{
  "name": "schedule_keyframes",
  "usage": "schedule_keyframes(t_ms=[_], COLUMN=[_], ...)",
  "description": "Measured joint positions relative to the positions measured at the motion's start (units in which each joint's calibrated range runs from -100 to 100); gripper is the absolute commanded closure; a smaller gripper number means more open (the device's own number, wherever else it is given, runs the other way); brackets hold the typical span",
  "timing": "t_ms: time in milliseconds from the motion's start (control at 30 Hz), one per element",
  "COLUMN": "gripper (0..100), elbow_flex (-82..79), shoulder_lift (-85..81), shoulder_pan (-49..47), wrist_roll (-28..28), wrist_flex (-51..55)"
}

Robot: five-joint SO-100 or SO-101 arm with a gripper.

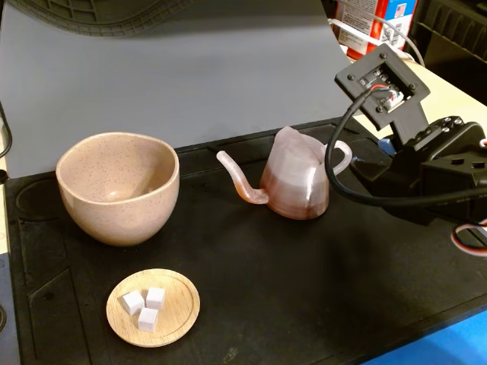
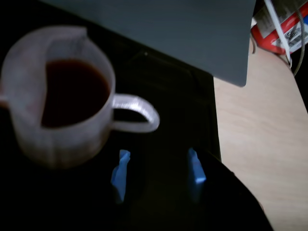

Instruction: Pick up a kettle and pour liquid into a cup.

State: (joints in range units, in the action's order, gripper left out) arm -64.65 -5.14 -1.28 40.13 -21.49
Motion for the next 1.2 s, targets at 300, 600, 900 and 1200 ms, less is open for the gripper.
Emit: schedule_keyframes(t_ms=[300,600,900,1200], gripper=[84,84,84,84], elbow_flex=[4.7,12.2,17.6,18.2], shoulder_lift=[6.0,11.0,16.7,18.0], shoulder_pan=[0.0,0.0,0.9,1.0], wrist_roll=[-2.8,-3.4,-3.4,-3.4], wrist_flex=[0.0,0.0,0.0,0.0])
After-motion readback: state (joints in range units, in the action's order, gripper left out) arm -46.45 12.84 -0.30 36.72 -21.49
